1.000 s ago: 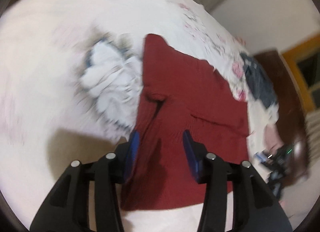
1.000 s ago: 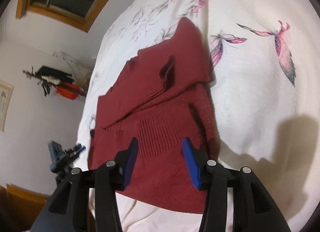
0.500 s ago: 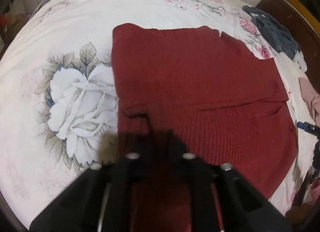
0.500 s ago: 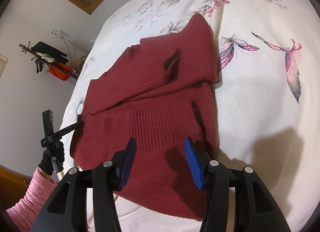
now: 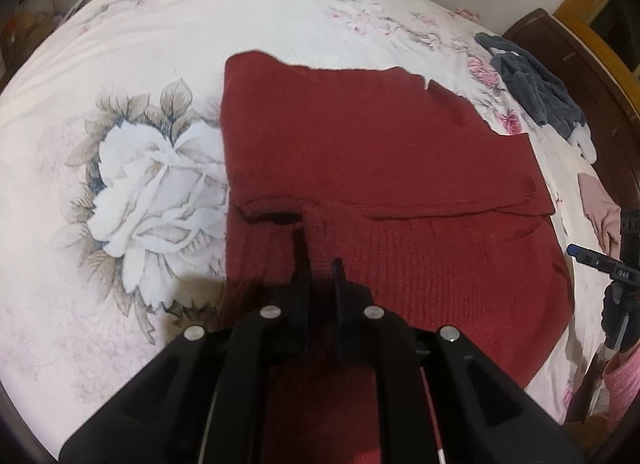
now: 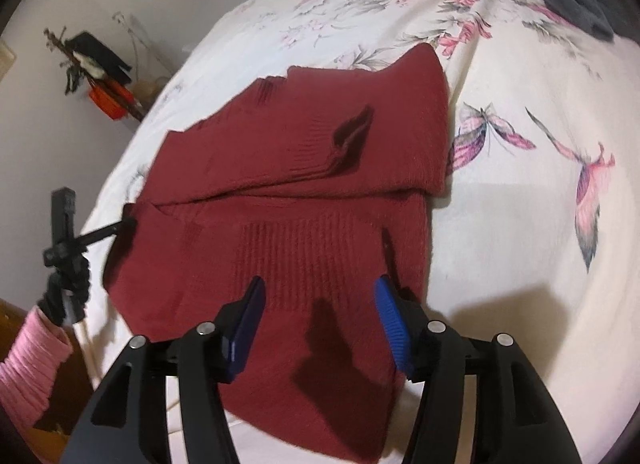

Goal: Fold small clothes

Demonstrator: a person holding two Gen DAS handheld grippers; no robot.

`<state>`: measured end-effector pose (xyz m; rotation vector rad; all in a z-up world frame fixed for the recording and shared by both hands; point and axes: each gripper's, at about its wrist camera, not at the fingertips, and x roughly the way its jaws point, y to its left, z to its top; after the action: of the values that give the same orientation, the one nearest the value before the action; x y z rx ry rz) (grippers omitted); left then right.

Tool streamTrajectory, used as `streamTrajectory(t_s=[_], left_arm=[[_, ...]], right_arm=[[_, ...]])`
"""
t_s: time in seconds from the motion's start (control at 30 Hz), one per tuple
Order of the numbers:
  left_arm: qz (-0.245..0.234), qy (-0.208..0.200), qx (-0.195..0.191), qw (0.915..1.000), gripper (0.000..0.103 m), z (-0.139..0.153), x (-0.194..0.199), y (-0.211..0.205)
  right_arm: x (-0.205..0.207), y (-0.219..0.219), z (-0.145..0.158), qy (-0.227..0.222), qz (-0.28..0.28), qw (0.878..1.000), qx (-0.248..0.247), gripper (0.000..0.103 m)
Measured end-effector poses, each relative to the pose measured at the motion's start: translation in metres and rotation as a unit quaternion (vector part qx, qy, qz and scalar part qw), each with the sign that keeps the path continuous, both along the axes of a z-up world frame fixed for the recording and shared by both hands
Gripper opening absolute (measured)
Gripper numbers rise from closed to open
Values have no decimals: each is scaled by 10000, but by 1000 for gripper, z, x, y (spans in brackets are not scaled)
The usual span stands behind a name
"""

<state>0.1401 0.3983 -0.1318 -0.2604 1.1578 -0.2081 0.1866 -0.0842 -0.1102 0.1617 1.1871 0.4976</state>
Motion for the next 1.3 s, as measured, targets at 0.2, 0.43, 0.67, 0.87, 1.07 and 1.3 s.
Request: streamTrajectory(t_s=[0.2, 0.43, 0.67, 0.87, 1.07, 1.3], left_arm=[[-48, 93, 195, 9998, 27, -12, 7, -8], [-35, 18, 295, 9996, 10, -10, 4, -11], [17, -495, -1, 9988, 6, 26, -22, -10], [-84, -872, 42, 9961, 6, 56, -48, -14], [-11, -1440, -31, 9896, 5, 102, -45, -15], [169, -1835, 43, 9829, 5, 133, 0, -22]], right_arm=[[19, 12, -16, 27, 111, 9987, -493, 58], [22, 20, -31, 130, 273, 9972, -683, 20], [-3, 4, 2, -208, 310, 9992, -139, 6], [-22, -10, 33, -408, 324, 9981, 316, 6], [-15, -13, 71, -750, 234, 9952, 581, 6], [26, -8, 106, -1066, 45, 9929, 524, 6]])
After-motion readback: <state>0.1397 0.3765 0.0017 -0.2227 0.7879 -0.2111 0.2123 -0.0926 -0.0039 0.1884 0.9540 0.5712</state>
